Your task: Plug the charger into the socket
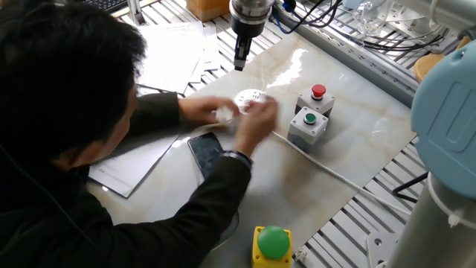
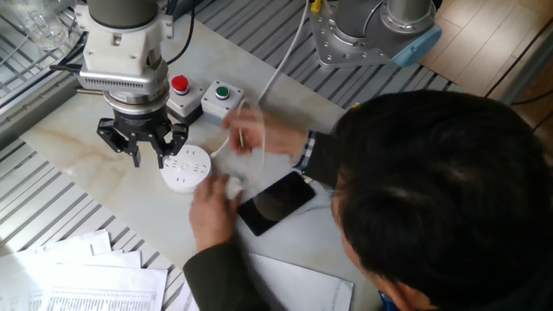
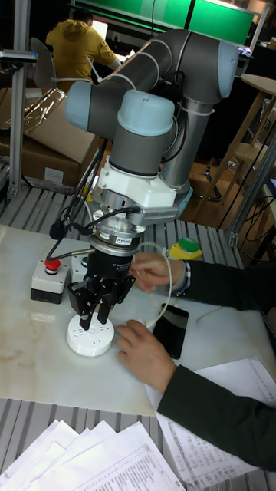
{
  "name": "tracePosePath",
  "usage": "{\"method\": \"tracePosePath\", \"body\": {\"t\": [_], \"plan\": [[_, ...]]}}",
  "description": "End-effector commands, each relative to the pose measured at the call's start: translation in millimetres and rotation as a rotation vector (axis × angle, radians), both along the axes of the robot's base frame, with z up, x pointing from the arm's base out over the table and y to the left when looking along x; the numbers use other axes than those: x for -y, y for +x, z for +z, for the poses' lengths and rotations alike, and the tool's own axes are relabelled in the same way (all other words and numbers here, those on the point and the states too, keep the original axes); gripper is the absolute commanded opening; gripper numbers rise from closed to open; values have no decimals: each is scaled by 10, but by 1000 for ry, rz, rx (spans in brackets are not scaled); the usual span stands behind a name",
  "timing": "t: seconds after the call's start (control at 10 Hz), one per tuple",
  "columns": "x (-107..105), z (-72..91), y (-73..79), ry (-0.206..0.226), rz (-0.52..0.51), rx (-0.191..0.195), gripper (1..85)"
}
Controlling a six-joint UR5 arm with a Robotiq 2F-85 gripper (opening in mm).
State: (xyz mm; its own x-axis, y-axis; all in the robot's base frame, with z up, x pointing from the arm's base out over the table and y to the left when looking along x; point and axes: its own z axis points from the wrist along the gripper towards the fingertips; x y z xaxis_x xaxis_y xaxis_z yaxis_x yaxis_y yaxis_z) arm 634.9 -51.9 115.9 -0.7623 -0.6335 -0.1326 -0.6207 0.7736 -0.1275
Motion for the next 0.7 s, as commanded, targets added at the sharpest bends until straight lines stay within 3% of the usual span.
{"method": "tracePosePath", "body": {"t": [0.0, 0.6], "plan": [[-3, 13, 16, 10, -2, 6, 393], [26, -10, -4, 9, 4, 0, 387]]}}
